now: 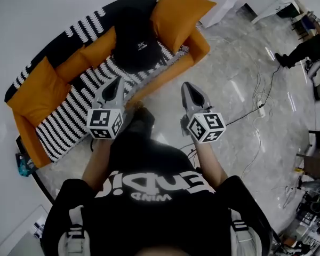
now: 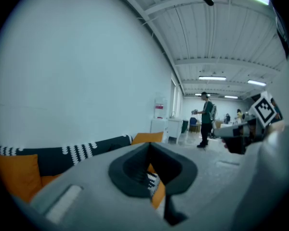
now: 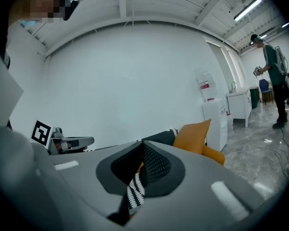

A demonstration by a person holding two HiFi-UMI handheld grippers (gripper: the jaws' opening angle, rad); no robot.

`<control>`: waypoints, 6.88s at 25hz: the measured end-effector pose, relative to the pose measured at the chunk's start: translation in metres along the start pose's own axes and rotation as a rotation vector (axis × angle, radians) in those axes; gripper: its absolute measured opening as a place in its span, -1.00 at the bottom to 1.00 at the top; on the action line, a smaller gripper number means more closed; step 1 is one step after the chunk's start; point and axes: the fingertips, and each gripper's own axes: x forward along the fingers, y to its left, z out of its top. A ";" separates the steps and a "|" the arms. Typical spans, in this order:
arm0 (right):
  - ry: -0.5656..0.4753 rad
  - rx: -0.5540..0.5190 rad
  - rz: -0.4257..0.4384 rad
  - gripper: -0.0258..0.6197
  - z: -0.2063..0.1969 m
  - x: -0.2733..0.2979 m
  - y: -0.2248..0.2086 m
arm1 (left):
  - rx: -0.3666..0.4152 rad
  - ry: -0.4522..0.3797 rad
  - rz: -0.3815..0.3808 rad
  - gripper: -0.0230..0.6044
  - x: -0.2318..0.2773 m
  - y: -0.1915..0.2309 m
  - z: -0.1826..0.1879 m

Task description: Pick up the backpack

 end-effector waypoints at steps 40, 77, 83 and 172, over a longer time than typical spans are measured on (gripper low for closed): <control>0.194 -0.063 0.299 -0.62 0.117 0.384 -0.107 | -0.102 0.089 0.175 -0.61 0.292 0.212 0.066; 0.692 0.032 0.351 0.12 -0.235 0.668 -0.270 | -0.333 0.356 0.312 0.36 0.490 0.342 -0.249; 0.714 0.064 0.377 -0.01 -0.264 0.679 -0.271 | -0.364 0.354 0.291 0.17 0.507 0.344 -0.274; 0.464 -0.007 0.810 -0.84 0.095 0.208 -0.130 | -0.388 -0.004 0.325 -0.90 0.176 -0.040 0.069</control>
